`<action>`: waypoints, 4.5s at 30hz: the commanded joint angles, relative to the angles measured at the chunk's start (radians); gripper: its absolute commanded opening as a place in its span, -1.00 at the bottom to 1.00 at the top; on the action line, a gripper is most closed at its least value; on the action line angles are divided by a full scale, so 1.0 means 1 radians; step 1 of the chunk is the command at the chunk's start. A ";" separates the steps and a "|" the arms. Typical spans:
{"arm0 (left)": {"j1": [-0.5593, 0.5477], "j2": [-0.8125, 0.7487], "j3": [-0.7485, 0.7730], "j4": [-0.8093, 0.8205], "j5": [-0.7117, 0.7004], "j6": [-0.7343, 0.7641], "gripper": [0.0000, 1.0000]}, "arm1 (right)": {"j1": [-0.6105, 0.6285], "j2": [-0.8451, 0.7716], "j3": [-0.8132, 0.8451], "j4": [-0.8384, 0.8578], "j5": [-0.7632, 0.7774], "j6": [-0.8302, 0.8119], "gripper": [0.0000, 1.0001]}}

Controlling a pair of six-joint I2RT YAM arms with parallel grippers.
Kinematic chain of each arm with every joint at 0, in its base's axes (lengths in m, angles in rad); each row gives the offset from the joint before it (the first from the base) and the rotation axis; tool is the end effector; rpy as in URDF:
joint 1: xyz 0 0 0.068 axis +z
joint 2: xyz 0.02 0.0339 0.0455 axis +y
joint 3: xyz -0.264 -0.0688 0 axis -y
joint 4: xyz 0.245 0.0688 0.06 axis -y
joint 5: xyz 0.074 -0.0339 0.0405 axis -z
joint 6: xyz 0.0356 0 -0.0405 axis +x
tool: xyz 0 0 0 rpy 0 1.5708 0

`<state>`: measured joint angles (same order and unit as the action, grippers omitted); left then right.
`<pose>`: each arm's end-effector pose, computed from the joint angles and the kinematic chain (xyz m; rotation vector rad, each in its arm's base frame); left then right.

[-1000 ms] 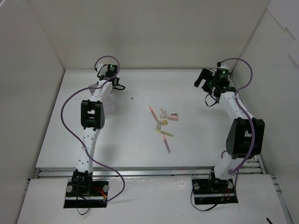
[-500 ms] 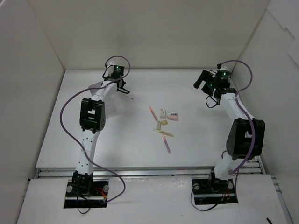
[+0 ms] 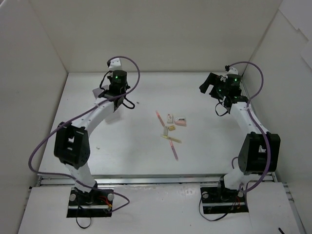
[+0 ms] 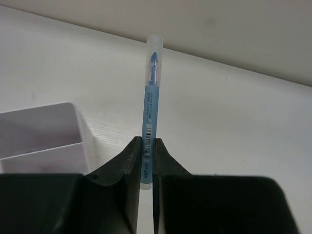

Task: Sort the stationery into containers
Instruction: Pick up the pen from the corner of the board, then place the pen in the storage box, then pick up the pen from the center of the board.

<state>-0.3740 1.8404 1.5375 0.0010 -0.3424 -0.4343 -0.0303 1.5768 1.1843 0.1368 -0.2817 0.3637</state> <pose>0.4184 -0.1514 0.3202 -0.2905 1.8387 -0.2409 0.3757 -0.0015 0.3119 0.1620 1.8369 0.4912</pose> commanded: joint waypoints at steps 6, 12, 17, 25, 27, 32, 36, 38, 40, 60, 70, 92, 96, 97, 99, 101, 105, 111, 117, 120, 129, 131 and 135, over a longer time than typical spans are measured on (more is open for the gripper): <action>0.044 -0.332 -0.396 0.441 -0.334 0.147 -1.00 | 0.027 -0.054 -0.005 0.075 -0.037 -0.037 0.96; 0.141 -0.274 -0.450 0.559 -0.288 0.111 -1.00 | 0.070 -0.047 -0.003 0.063 -0.037 -0.042 0.96; 0.176 -0.176 -0.389 0.571 -0.296 0.057 -1.00 | 0.067 -0.034 0.001 0.050 -0.024 -0.049 0.96; 0.201 -0.070 -0.362 0.669 -0.253 0.019 -1.00 | 0.069 -0.015 0.009 0.032 -0.025 -0.069 0.96; 0.201 -0.063 -0.373 0.688 -0.254 0.006 -1.00 | 0.069 -0.011 0.011 0.033 -0.022 -0.071 0.96; 0.190 -0.020 -0.370 0.725 -0.288 0.020 -1.00 | 0.067 0.000 0.014 0.029 -0.025 -0.074 0.96; 0.167 -0.007 -0.385 0.746 -0.360 0.031 -1.00 | 0.067 -0.001 0.014 0.029 -0.020 -0.077 0.96; 0.158 -0.001 -0.395 0.771 -0.379 0.034 -1.00 | 0.069 -0.001 0.012 0.029 -0.020 -0.074 0.96; 0.149 0.005 -0.399 0.790 -0.405 0.034 -1.00 | 0.069 0.002 0.015 0.029 -0.025 -0.074 0.96; 0.130 0.072 -0.370 0.719 -0.434 -0.095 -1.00 | 0.070 -0.012 0.000 0.024 -0.013 -0.086 0.96; 0.121 0.060 -0.379 0.666 -0.435 -0.165 -0.91 | 0.072 -0.006 -0.003 0.033 -0.027 -0.077 0.96; 0.024 -0.204 -0.427 0.466 -0.435 -0.136 0.99 | 0.148 0.028 0.054 -0.052 0.038 -0.143 0.96; 0.015 -0.282 -0.334 0.193 -0.330 -0.144 0.99 | 0.201 0.044 0.070 -0.080 0.038 -0.172 0.96; 0.015 -0.286 -0.245 0.106 -0.310 -0.179 0.99 | 0.211 0.051 0.075 -0.098 0.030 -0.180 0.96; 0.015 -0.291 -0.151 -0.170 -0.232 -0.208 1.00 | 0.259 0.077 0.103 -0.120 0.022 -0.213 0.96; 0.015 -0.311 -0.076 -0.327 -0.147 -0.204 0.99 | 0.322 0.118 0.148 -0.176 0.032 -0.270 0.96; 0.015 -0.385 -0.077 -0.478 -0.078 -0.204 0.99 | 0.450 0.215 0.242 -0.259 0.140 -0.386 0.96; 0.089 -0.581 -0.319 -0.415 0.130 -0.215 0.99 | 0.579 0.394 0.380 -0.327 0.150 -0.405 0.96; 0.130 -0.682 -0.450 -0.366 0.181 -0.192 0.99 | 0.639 0.517 0.426 -0.353 0.220 -0.408 0.94; 0.141 -0.721 -0.481 -0.346 0.197 -0.189 0.99 | 0.641 0.543 0.428 -0.353 0.242 -0.391 0.86; 0.181 -0.750 -0.530 -0.315 0.230 -0.193 0.99 | 0.641 0.603 0.408 -0.353 0.214 -0.339 0.01; 0.190 -0.751 -0.531 -0.308 0.241 -0.193 0.99 | 0.644 0.591 0.391 -0.350 0.219 -0.335 -0.15; 0.190 -0.748 -0.537 -0.294 0.266 -0.196 0.99 | 0.647 0.563 0.370 -0.350 0.226 -0.345 -0.47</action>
<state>-0.1932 1.1107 0.9863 -0.3599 -0.1059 -0.6327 0.6106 2.1628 1.5730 -0.1875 -0.0738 0.0128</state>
